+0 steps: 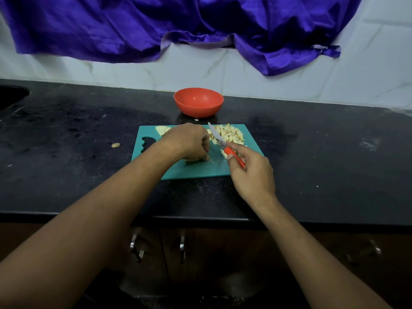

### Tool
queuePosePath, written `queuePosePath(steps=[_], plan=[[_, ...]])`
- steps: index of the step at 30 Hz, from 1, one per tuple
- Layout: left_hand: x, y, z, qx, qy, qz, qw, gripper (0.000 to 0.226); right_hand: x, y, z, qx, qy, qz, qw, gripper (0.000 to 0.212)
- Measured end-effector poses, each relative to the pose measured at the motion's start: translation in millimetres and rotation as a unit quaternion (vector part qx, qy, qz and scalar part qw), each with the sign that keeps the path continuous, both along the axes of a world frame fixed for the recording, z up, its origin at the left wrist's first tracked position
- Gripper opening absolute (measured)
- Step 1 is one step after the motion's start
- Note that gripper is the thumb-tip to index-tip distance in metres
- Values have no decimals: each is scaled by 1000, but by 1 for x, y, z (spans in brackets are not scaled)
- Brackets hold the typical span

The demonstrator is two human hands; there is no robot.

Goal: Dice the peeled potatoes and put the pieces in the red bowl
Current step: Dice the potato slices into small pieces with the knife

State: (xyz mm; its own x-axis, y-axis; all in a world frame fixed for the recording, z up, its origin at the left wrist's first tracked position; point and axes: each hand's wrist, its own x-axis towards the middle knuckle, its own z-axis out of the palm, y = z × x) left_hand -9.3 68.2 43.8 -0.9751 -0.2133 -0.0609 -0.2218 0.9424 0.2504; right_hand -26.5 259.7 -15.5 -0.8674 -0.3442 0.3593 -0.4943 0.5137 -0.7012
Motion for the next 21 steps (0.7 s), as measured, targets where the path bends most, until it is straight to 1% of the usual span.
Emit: queuePosePath(steps=[4, 8, 10, 12, 14, 17, 21], plan=[[-3, -1, 3, 35, 4, 9, 999, 20, -1, 0, -1, 1, 0, -1, 1000, 37], [-9, -2, 2, 137, 36, 39, 989, 18, -3, -1, -3, -9, -2, -1, 1000, 36], [-11, -5, 1, 203, 59, 58, 976, 17, -3, -1, -3, -10, -4, -1, 1000, 36], [-10, -10, 1, 272, 93, 82, 954, 16, -3, 0, -2, -5, -6, -1, 1000, 36], [-7, -19, -2, 313, 121, 111, 935, 16, -2, 0, -1, -1, -6, -2, 1000, 37], [4, -30, -11, 306, 139, 132, 932, 16, -1, -1, 0, 10, -4, -2, 1000, 38], [19, -41, -18, 282, 128, 102, 945, 14, 0, -1, 1, 19, -9, -2, 1000, 38]])
